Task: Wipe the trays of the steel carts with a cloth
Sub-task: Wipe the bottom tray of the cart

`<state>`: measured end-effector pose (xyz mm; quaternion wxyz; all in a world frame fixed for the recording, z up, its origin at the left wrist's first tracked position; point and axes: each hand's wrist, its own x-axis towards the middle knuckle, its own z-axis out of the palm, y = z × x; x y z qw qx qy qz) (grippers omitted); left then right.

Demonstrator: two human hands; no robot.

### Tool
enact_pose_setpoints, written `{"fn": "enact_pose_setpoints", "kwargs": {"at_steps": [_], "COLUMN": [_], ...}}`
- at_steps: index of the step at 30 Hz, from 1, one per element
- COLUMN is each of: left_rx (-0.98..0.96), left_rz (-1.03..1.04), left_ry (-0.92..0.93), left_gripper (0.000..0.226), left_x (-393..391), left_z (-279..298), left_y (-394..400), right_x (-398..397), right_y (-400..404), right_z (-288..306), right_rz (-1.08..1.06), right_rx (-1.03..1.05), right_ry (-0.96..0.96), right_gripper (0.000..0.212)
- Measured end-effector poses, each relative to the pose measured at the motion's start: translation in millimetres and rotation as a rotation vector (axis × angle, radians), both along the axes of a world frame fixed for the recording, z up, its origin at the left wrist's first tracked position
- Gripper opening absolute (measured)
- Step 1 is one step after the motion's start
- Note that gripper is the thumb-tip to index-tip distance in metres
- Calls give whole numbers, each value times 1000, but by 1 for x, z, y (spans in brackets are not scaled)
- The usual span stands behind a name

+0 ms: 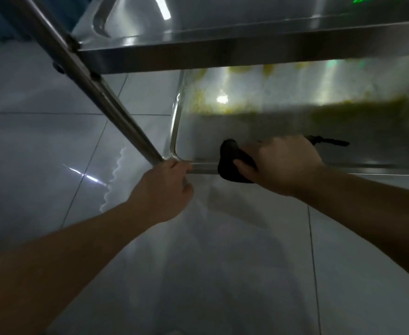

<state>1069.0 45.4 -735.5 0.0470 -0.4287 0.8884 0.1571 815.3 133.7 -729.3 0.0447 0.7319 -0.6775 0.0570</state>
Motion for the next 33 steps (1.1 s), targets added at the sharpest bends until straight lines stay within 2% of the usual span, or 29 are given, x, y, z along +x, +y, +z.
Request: {"fn": "enact_pose_setpoints", "kwargs": {"at_steps": [4, 8, 10, 12, 14, 16, 17, 19, 22, 25, 28, 31, 33], "left_rx": [148, 203, 209, 236, 214, 170, 168, 252, 375, 370, 357, 351, 327], "left_rz": [167, 385, 502, 580, 549, 505, 510, 556, 616, 644, 637, 628, 631], "left_ry": [-1, 15, 88, 312, 618, 875, 973, 1130, 1206, 1279, 1316, 1353, 1369], "left_gripper": [28, 46, 56, 53, 46, 40, 36, 24, 7, 16, 17, 19, 19], "left_x": [29, 53, 57, 56, 50, 39, 32, 18, 6, 1, -2, -6, -7], "left_z": [-24, -39, -40, -39, -34, -29, -27, -24, -24, -27, -30, -30, -31], "left_y": [-18, -43, -53, -58, -61, -64, -67, -73, -75, -74, -75, -74, -73], "right_x": [34, 72, 91, 110, 123, 128, 130, 129, 118, 83, 13, -73, -100], "right_y": [-45, -94, -119, -139, -150, -154, -155, -155, -145, -113, -59, -4, 12], "right_z": [-10, -23, -31, -39, -51, -68, -78, -93, -97, -100, -101, -99, -95], "right_rz": [-148, -251, -304, -340, -294, -122, -33, 57, 84, -85, -308, -627, -869], "right_rx": [-44, -91, -110, -149, -171, -33, 96, 240, 235, 189, 168, 141, 129], "right_ry": [-84, -204, -295, -360, -455, -523, -482, -398, -387, -302, -214, -229, -295], "right_gripper": [41, 43, 43, 41, 39, 40, 43, 49, 53, 55, 62, 72, 79]}}
